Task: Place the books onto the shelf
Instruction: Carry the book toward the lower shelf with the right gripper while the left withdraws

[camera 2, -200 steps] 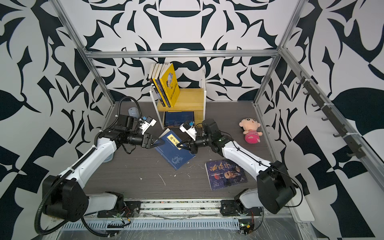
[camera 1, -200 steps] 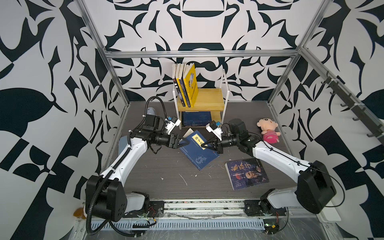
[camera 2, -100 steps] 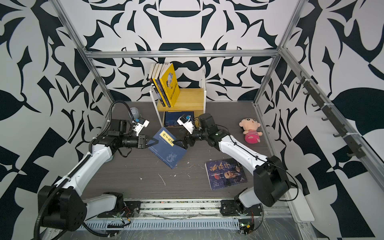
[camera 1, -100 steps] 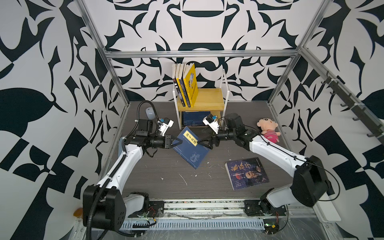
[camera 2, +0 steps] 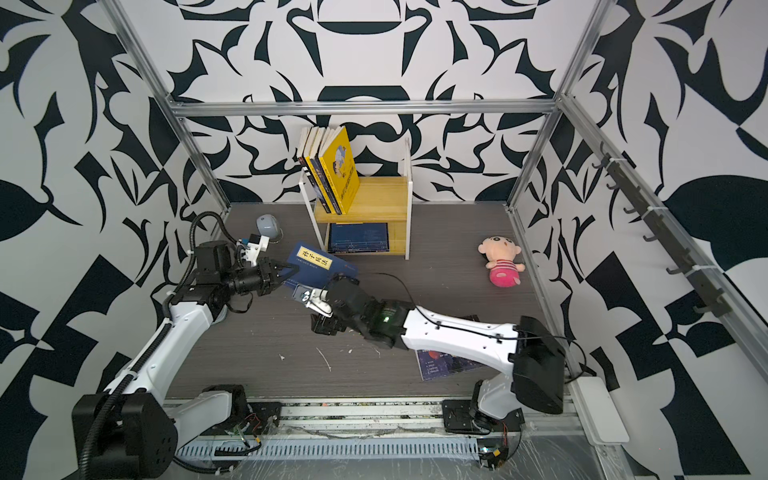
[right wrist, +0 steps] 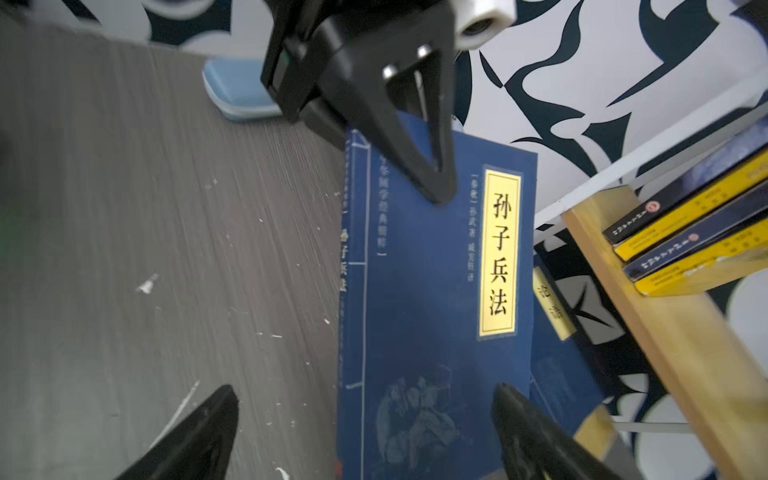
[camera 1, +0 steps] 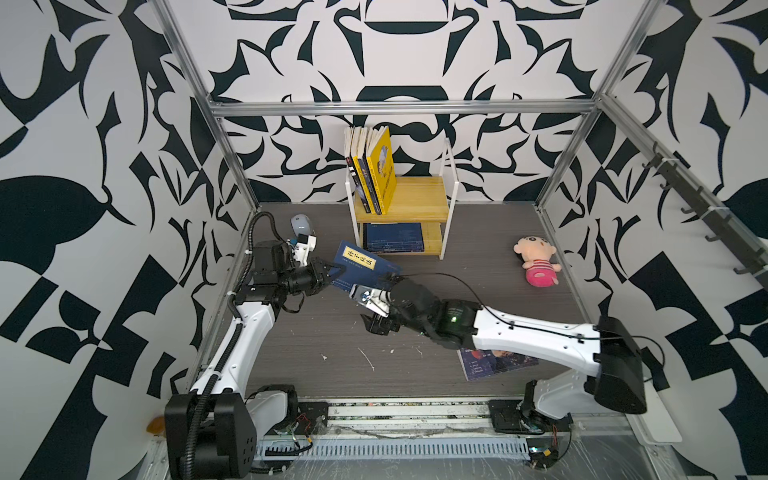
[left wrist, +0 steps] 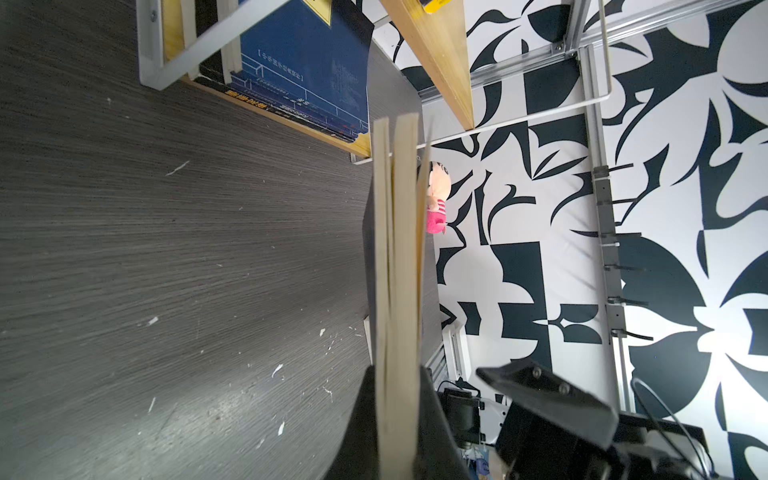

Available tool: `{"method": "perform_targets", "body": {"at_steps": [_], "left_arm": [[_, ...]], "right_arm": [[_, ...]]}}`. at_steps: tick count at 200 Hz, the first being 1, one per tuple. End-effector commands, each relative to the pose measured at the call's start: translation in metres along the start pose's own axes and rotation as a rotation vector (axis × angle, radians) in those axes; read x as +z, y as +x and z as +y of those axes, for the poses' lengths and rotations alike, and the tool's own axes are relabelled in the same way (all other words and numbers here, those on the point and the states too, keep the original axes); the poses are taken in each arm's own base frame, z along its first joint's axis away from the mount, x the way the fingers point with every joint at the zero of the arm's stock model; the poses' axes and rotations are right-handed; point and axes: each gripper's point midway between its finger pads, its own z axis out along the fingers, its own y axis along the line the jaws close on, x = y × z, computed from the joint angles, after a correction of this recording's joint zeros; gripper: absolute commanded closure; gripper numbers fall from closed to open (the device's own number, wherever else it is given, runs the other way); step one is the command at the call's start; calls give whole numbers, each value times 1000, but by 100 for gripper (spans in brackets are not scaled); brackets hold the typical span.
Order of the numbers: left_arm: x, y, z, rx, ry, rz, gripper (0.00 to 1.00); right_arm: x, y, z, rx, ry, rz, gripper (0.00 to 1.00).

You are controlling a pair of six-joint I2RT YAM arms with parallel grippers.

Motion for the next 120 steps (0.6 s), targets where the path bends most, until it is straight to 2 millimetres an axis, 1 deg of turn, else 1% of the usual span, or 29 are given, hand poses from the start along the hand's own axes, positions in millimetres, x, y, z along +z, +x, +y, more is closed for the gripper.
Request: {"method": "perform_targets", "body": {"at_steps": [1, 24, 34, 49, 59, 70, 71, 72, 74, 76, 78, 85, 87, 90, 96, 97, 109, 120], "left_arm": [[-1, -8, -7, -48, 23, -22, 100], [-1, -7, -8, -57, 26, -19, 100], [-1, -6, -8, -62, 29, -15, 100], [-1, -5, -8, -62, 30, -16, 100], [-1, -5, -8, -62, 30, -17, 100], [-1, -5, -7, -64, 28, -17, 100], [-1, -5, -7, -62, 28, -18, 100], [-1, -5, -7, -62, 27, -18, 100], [-1, -5, -7, -63, 27, -18, 100], [-1, -5, -7, -62, 27, -18, 100], [-1, -5, -7, -61, 26, -19, 99], [-1, -5, -7, -56, 26, -21, 91], [-1, -5, -6, -53, 27, -20, 89], [-1, -5, -6, -49, 27, -20, 86], [-2, -5, -6, -41, 26, -22, 78], [-2, -5, -6, -41, 25, -23, 78], [-5, -7, -3, -21, 13, -41, 59], [-9, -9, 2, 5, -14, -63, 49]], "right_arm": [[-2, -27, -44, -62, 244, 21, 9], [15, -27, -51, -87, 319, 80, 17], [21, -29, -56, -95, 365, 97, 18], [30, -30, -58, -132, 391, 117, 20], [33, -31, -60, -145, 406, 124, 26], [35, -31, -62, -159, 416, 130, 39], [36, -30, -62, -161, 416, 132, 42], [36, -30, -63, -162, 416, 132, 49], [36, -31, -64, -162, 418, 133, 65], [36, -30, -64, -165, 420, 134, 75], [36, -29, -65, -169, 423, 138, 82], [36, -29, -66, -189, 427, 138, 98], [36, -29, -66, -198, 426, 140, 100], [36, -27, -66, -209, 425, 145, 100], [35, -27, -66, -229, 415, 151, 100], [35, -26, -66, -231, 414, 154, 100], [32, -20, -67, -253, 377, 174, 100], [26, -17, -69, -258, 329, 170, 100]]}}
